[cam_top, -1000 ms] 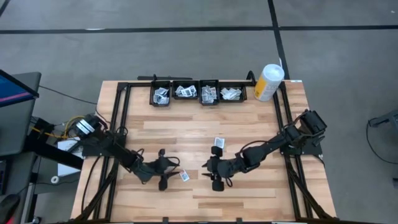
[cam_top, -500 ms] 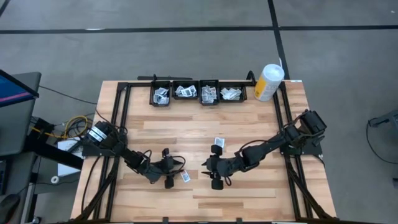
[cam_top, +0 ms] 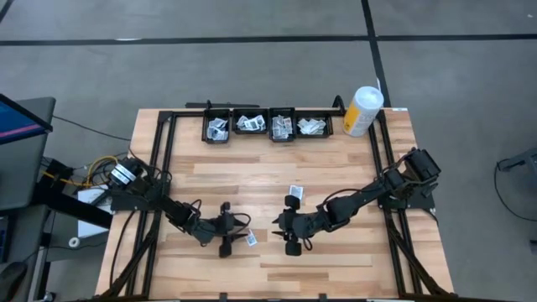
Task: Pick & Place First Aid Supplies
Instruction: Put the orange ointment pack into the middle right black bin
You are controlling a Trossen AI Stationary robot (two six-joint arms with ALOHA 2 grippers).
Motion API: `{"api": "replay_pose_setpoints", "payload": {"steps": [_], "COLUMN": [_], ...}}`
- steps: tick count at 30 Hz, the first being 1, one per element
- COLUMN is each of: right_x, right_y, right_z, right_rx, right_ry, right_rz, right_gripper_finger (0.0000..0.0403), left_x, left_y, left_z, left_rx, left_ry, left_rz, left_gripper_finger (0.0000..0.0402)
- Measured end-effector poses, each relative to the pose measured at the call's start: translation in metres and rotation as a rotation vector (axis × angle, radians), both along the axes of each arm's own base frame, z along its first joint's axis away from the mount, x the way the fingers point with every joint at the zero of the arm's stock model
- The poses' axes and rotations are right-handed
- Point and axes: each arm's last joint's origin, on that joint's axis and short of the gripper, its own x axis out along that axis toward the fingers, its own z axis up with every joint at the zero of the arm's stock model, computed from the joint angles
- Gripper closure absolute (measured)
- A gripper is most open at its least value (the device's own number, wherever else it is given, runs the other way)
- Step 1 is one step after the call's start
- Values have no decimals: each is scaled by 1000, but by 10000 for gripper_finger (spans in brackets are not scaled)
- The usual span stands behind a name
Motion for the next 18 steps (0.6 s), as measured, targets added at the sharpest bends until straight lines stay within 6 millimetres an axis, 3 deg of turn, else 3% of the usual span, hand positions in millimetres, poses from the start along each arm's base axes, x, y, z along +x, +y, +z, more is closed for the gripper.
{"api": "replay_pose_setpoints", "payload": {"steps": [8, 18], "right_x": [0, 0], "right_y": [0, 0], "right_z": [0, 1], "right_rx": [-1, 2], "right_ry": [0, -8], "right_rz": [0, 0], "right_gripper_finger": [261, 263], "left_x": [0, 3], "left_y": [-2, -1], "left_z": [-2, -19], "left_rx": [-48, -55], "left_ry": [18, 62], "left_rz": [-36, -17], "left_gripper_finger": [247, 247]}}
